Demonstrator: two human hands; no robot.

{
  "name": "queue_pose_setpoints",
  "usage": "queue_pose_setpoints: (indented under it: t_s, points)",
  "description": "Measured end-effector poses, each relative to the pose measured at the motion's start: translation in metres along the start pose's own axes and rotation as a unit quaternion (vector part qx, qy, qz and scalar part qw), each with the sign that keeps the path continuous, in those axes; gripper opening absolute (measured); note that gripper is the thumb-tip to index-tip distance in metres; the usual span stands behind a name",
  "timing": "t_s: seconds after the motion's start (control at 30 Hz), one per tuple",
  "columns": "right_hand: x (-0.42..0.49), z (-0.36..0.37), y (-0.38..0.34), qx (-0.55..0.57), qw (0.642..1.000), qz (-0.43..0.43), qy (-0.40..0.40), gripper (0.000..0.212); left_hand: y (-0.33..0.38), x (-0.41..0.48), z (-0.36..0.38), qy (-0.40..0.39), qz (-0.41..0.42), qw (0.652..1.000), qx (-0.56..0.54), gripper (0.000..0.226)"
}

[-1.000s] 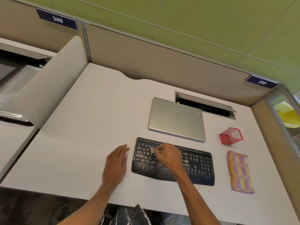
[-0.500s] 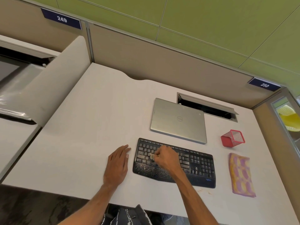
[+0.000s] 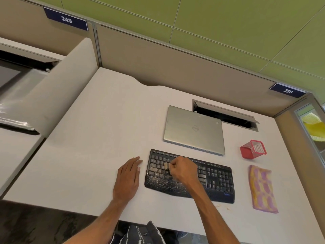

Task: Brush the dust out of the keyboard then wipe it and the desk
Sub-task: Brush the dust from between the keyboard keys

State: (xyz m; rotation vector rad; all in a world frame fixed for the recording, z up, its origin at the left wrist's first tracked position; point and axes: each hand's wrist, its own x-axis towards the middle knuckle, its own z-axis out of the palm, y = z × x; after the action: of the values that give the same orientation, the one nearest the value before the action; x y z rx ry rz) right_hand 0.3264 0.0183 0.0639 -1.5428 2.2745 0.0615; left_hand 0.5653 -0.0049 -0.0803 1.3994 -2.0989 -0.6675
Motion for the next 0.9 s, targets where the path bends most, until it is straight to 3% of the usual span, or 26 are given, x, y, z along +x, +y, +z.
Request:
queue_pose_setpoints:
  t_s: [0.13, 0.33, 0.5, 0.67, 0.9]
  points:
    - [0.003, 0.003, -0.002, -0.024, 0.999, -0.011, -0.018, 0.021, -0.001, 0.000, 0.001, 0.001, 0.002, 1.000, 0.001, 0.040]
    - [-0.002, 0.000, -0.008, -0.100, 0.993, -0.045, 0.039, 0.022, -0.002, 0.001, 0.002, -0.003, 0.001, 1.000, 0.006, 0.040]
    - [-0.004, 0.000, -0.006, -0.086, 0.992, -0.065, 0.063, 0.036, -0.004, 0.001, 0.003, 0.001, 0.000, 1.000, 0.006, 0.039]
    - [-0.006, 0.004, -0.002, -0.063, 0.996, -0.057, 0.021, 0.026, -0.002, 0.001, 0.003, 0.005, 0.002, 1.000, 0.003, 0.040]
    - [-0.002, 0.001, 0.008, -0.057, 0.994, -0.027, 0.086, 0.031, -0.003, 0.001, 0.003, 0.004, 0.005, 1.000, 0.004, 0.041]
